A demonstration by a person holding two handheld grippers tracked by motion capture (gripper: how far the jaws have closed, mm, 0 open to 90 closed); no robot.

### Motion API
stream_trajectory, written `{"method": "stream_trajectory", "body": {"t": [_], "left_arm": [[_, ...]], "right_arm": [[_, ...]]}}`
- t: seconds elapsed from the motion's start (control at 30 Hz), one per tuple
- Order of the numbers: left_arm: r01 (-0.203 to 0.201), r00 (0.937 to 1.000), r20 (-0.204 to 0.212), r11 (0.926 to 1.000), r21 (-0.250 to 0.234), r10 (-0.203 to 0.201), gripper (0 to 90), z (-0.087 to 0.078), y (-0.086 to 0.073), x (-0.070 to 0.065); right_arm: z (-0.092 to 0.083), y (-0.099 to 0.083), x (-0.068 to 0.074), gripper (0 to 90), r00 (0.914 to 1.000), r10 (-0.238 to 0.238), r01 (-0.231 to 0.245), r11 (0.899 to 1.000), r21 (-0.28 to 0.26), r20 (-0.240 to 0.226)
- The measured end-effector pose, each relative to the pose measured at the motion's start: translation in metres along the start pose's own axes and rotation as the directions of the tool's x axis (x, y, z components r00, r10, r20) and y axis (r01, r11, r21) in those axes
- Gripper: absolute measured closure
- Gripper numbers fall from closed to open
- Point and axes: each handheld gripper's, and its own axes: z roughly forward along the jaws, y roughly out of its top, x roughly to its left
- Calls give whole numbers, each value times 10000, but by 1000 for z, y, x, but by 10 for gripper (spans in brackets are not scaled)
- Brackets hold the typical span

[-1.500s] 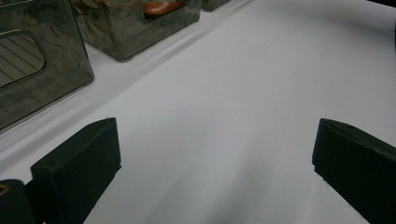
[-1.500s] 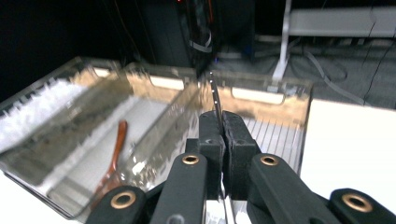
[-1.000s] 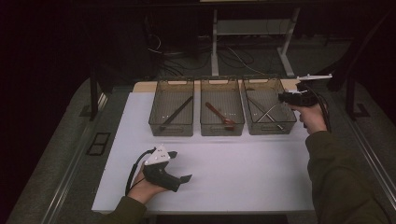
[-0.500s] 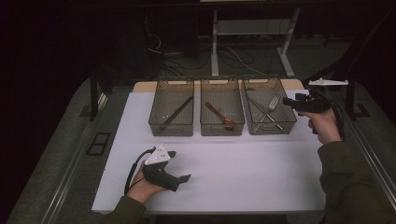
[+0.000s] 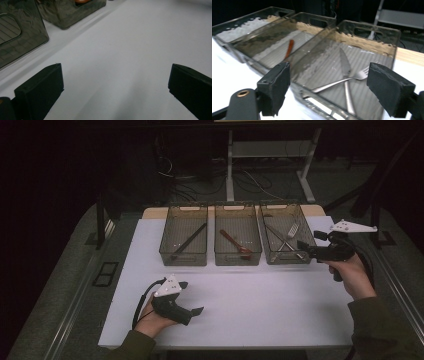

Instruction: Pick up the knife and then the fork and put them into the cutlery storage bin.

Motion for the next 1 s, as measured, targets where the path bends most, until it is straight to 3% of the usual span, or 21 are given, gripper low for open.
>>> {"method": "stream_trajectory", "body": {"t": [0.23,0.5,0.7,0.93,1.0], "left_arm": [[-26,10000,30,10000,-28,26,0,-1,0,0],[-88,10000,15,10000,30,88,0,-1,-1,-1],[-87,10000,14,10000,-27,87,0,-2,0,0],[-50,10000,55,10000,-72,50,0,-4,-1,1],[-24,10000,76,9999,-110,25,0,-4,-1,1]], "right_arm": [[-6,-19,32,143,9962,-501,496,9987,-94,-711],[-9,-47,57,137,9911,-533,554,9984,143,-1217],[-12,-68,68,137,9855,-750,811,9961,343,-1523],[-21,-94,68,138,9849,-608,712,9957,588,-1623],[-23,-101,67,138,9822,-785,922,9930,736,-1707]]}}
